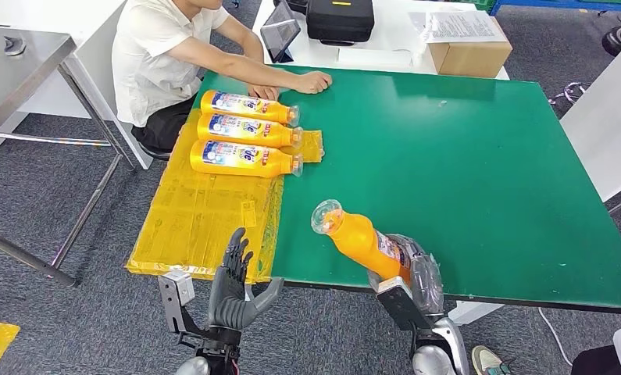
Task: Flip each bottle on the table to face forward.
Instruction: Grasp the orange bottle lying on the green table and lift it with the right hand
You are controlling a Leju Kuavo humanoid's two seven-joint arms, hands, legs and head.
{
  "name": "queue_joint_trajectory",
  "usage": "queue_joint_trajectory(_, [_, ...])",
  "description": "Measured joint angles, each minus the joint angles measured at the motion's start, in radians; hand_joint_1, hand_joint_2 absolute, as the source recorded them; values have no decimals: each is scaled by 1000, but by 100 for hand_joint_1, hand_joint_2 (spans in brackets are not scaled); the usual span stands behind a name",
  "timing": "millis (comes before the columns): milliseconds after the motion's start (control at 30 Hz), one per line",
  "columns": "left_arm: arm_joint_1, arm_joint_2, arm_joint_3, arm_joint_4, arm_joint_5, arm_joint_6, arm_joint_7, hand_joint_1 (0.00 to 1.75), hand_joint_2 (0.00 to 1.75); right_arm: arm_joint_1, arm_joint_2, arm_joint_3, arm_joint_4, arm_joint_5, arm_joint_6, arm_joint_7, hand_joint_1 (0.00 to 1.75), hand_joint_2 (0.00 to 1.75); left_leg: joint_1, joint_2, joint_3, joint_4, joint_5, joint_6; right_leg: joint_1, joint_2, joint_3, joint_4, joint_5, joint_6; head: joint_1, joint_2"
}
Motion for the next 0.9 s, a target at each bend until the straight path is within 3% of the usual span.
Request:
queue_joint_trajectory(367, [-51,24,-53,56,5,-167,41,0,175,-72,32,115,12,-61,110,-33,175,175,0,0,0,0,0,0,0,0,0,0,0,0,0,0])
queue_joint_trajectory(633, [-86,14,-54,110,-4,-143,56,0,175,-98,47,218,26,-63,125,-46,175,175,0,0,0,0,0,0,0,0,-1,0,0,0,0,0])
queue_joint_trajectory(900, [-97,3,-51,136,0,-142,57,0,175,-106,52,257,27,-63,129,-46,175,175,0,0,0,0,0,0,0,0,-1,0,0,0,0,0])
